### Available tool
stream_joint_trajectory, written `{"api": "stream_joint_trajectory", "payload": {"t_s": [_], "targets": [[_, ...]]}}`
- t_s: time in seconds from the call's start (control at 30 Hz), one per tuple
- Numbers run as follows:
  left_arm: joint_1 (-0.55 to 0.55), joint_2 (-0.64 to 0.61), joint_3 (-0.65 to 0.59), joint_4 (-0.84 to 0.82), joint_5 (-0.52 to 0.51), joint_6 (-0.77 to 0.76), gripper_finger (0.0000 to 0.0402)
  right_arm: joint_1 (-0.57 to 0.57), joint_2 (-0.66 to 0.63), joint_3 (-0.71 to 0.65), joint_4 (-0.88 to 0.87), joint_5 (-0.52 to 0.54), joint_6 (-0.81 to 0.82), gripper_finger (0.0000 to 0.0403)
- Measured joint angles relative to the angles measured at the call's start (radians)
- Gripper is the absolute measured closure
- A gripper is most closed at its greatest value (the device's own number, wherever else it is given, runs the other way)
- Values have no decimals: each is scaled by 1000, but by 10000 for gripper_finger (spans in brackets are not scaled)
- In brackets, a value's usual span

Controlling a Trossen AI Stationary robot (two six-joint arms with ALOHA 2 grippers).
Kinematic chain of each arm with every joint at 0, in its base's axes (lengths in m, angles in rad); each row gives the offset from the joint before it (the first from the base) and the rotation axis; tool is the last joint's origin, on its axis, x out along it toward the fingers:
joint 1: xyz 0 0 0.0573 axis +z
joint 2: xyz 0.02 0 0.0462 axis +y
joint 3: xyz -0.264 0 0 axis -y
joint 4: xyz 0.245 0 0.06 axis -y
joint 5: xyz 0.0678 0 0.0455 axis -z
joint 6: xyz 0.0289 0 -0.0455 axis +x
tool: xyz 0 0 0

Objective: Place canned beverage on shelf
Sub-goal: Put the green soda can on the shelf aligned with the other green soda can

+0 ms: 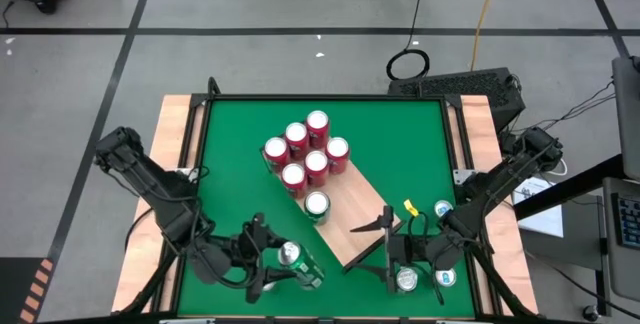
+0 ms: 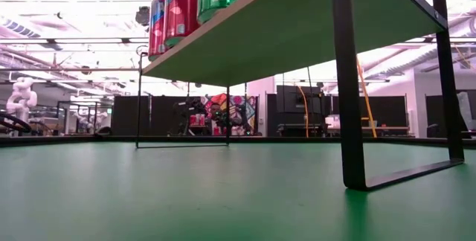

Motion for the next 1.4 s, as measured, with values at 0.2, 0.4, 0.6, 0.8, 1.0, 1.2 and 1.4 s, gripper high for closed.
{"api": "stream_joint_trajectory", "payload": {"t_s": [0.2, 0.4, 0.6, 0.8, 1.0, 1.2, 1.4], "targets": [[1, 37, 91, -17, -55, 33, 127, 10, 0, 0, -6, 0, 3, 64], [17, 86, 219, -24, -170, 138, 127, 45, 0, 40, -17, 0, -56, 64], [30, 132, 302, 0, -269, 235, 127, 86, 0, 120, -96, 38, -135, 64], [61, 167, 310, 64, -360, 288, 127, 105, -1, 147, -161, 136, -129, 64], [83, 184, 310, 80, -361, 283, 127, 105, -1, 147, -160, 211, -111, 64], [114, 198, 310, 99, -363, 289, 127, 104, -1, 147, -128, 243, -142, 64], [136, 198, 310, 102, -364, 289, 127, 90, 0, 147, -113, 285, -185, 62]]}}
